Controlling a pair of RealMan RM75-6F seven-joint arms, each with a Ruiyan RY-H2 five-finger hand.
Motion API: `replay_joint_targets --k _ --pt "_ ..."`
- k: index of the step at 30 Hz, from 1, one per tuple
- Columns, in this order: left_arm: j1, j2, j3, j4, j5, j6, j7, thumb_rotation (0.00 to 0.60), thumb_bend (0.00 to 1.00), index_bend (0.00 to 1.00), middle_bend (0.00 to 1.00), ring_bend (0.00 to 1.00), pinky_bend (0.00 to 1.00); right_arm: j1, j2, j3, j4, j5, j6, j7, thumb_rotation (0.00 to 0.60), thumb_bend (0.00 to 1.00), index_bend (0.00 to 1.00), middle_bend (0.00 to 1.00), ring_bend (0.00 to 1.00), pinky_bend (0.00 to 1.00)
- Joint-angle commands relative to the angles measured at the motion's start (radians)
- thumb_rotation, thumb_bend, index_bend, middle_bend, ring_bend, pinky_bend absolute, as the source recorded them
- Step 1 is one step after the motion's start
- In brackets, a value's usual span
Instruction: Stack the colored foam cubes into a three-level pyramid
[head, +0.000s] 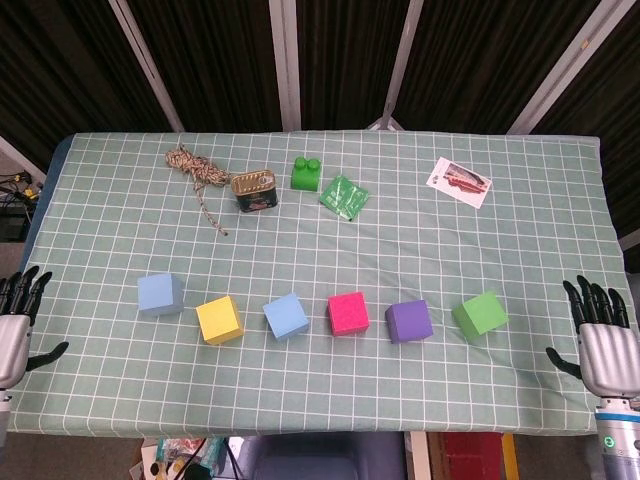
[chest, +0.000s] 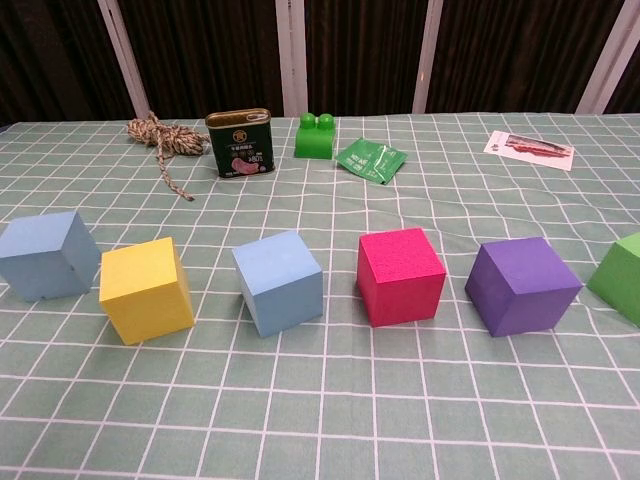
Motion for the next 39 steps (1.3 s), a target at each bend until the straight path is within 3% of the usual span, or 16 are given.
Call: replay_joint_targets --k 1,33,39 --pt "0.0 0.0 0.0 0.0 0.0 0.0 0.0 0.6 0.0 0.0 0.0 0.0 0.0 0.0 -0.001 -0.002 0.0 -0.006 0.002 0.0 0.6 0.19 0.0 0.0 0.0 0.0" --pt "-0.012 0.008 0.007 -0.031 -0.019 -0.036 0.022 0.6 0.0 0.0 0.0 0.0 0.0 0.0 -0.004 -0.005 -0.003 -0.007 -0.003 0.026 0.6 0.19 0.0 0.0 0.0 0.0" --pt "-0.043 0.024 0.0 -0.074 -0.002 -0.066 0.035 0.6 0.06 0.0 0.04 0.0 0.04 0.0 -0.004 -0.003 -0.006 0.004 -0.009 0.028 0.6 0.18 0.0 0.0 0.0 0.0"
